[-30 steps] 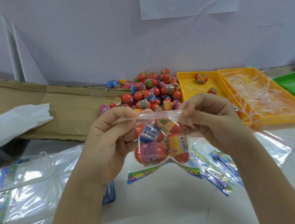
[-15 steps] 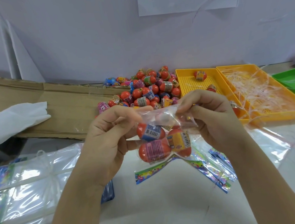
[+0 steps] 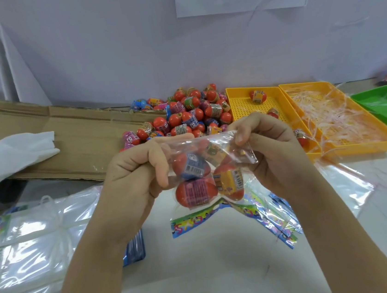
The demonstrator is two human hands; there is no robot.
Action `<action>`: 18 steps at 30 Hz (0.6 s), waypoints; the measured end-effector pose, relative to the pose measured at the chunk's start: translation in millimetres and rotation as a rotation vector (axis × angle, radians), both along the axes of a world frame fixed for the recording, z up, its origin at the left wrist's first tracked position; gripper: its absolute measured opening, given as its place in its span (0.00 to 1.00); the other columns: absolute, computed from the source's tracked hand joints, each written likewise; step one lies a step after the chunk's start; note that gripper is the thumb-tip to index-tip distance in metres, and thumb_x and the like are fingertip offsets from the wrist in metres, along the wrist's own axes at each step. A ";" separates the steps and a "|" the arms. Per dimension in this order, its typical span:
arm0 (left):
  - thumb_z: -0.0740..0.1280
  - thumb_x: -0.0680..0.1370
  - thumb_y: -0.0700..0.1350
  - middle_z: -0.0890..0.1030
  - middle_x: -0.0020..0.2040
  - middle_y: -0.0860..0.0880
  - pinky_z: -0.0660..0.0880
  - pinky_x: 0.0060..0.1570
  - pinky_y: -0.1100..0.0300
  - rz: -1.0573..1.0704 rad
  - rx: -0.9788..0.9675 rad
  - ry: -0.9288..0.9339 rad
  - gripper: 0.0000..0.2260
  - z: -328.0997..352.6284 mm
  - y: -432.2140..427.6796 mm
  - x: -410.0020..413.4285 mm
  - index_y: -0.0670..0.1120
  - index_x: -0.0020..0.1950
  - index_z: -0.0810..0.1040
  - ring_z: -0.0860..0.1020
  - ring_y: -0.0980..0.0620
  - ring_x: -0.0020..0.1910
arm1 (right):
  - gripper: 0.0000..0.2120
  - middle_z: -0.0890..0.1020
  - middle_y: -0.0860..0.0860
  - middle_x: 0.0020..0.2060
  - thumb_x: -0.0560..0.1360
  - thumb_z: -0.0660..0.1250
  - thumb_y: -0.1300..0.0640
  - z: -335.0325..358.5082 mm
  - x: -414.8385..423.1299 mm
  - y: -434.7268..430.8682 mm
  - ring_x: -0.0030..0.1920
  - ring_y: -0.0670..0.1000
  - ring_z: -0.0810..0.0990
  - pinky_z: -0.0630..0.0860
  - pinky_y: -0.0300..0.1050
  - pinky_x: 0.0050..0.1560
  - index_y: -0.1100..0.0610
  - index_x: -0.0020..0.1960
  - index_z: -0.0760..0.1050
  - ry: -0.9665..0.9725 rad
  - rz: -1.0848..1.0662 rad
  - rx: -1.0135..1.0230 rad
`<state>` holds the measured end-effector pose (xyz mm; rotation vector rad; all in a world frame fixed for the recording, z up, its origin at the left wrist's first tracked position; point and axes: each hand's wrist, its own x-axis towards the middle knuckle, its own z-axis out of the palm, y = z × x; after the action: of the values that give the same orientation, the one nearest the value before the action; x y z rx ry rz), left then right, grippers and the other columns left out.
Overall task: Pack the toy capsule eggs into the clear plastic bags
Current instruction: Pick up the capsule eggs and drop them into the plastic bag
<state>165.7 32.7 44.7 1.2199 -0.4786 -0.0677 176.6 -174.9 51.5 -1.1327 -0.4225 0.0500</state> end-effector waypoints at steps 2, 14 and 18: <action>0.54 0.73 0.29 0.85 0.54 0.48 0.80 0.43 0.61 0.004 0.017 -0.010 0.24 0.1 1.7 0.1 0.50 0.26 0.78 0.82 0.47 0.57 | 0.17 0.81 0.50 0.35 0.71 0.59 0.72 0.2 0.0 0.0 0.34 0.46 0.80 0.79 0.38 0.32 0.56 0.33 0.80 -0.005 0.022 0.019; 0.55 0.69 0.30 0.86 0.51 0.48 0.80 0.43 0.64 0.069 0.059 -0.027 0.21 0.6 3.4 -1.1 0.49 0.27 0.79 0.83 0.48 0.54 | 0.07 0.80 0.53 0.38 0.70 0.69 0.67 5.1 -3.4 -3.1 0.35 0.48 0.80 0.77 0.36 0.33 0.57 0.36 0.81 -0.102 0.087 -0.003; 0.59 0.63 0.35 0.86 0.50 0.46 0.79 0.38 0.63 0.030 -0.012 0.029 0.12 1.2 4.0 -0.6 0.47 0.27 0.79 0.84 0.50 0.51 | 0.10 0.80 0.51 0.38 0.69 0.65 0.67 7.2 -5.7 -4.9 0.36 0.47 0.80 0.77 0.34 0.36 0.55 0.35 0.81 -0.137 0.022 -0.076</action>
<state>165.1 36.7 45.9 1.2121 -0.4348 -0.0565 170.9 -179.8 58.8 -1.2106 -0.5589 0.0082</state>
